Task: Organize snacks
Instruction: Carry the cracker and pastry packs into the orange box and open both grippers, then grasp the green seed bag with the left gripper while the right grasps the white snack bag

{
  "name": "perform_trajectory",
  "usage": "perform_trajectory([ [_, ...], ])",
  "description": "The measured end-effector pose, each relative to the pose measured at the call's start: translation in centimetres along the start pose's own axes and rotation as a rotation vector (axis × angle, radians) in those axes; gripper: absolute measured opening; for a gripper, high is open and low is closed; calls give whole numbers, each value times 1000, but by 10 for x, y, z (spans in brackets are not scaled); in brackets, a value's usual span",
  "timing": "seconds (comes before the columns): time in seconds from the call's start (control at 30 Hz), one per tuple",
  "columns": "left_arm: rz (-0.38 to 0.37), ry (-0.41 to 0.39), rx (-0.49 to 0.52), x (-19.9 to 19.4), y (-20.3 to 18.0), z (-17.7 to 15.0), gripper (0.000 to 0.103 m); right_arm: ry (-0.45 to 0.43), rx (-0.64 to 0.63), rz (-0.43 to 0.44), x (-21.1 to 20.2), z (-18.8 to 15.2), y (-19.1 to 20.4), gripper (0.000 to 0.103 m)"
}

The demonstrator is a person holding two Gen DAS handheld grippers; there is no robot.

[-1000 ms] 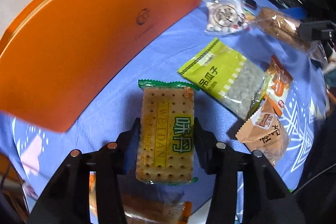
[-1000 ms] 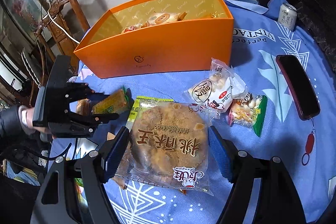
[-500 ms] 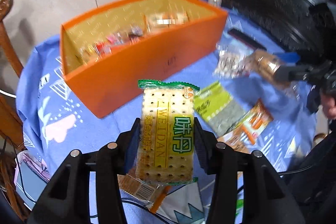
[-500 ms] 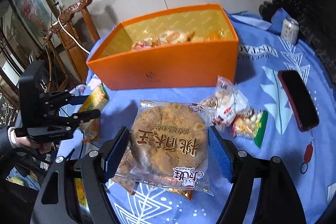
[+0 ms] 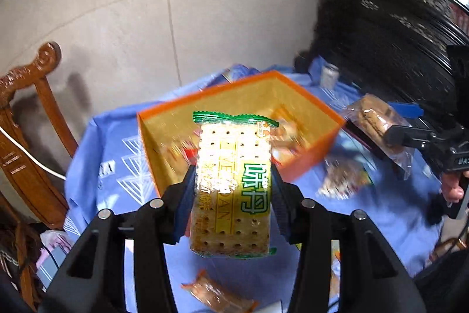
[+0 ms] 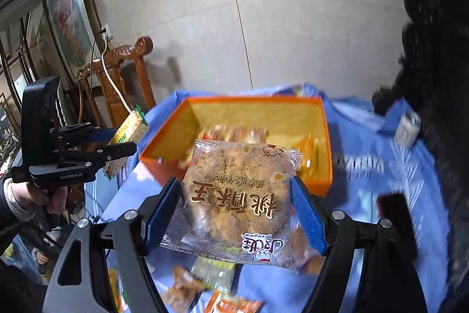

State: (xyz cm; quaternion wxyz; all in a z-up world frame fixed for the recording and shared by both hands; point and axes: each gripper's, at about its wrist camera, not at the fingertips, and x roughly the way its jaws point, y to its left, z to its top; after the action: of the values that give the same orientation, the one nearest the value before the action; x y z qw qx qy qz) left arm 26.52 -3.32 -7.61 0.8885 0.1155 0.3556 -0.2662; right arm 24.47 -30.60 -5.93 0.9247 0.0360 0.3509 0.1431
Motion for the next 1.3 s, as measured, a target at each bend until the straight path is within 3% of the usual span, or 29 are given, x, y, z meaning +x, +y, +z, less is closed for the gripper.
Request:
perform_trajectory([
  [0.33, 106, 10, -59, 51, 23, 62, 47, -42, -15, -20, 59, 69, -16, 77],
  [0.4, 152, 16, -51, 60, 23, 69, 68, -33, -21, -32, 72, 77, -17, 83],
  [0.43, 186, 17, -50, 62, 23, 71, 95, -29, -20, -48, 77, 80, -17, 88],
  [0.47, 248, 4, -54, 62, 21, 74, 99, -34, -12, -62, 78, 83, -16, 94],
  [0.87, 233, 20, -88, 53, 8, 66, 99, -39, -7, -24, 58, 64, 1, 96],
  [1.1, 209, 23, -120, 34, -3, 49, 99, -18, -6, -51, 37, 43, -10, 96],
  [1.3, 169, 32, -170, 22, -13, 21, 99, 35, -19, -101, 23, 6, -27, 96],
])
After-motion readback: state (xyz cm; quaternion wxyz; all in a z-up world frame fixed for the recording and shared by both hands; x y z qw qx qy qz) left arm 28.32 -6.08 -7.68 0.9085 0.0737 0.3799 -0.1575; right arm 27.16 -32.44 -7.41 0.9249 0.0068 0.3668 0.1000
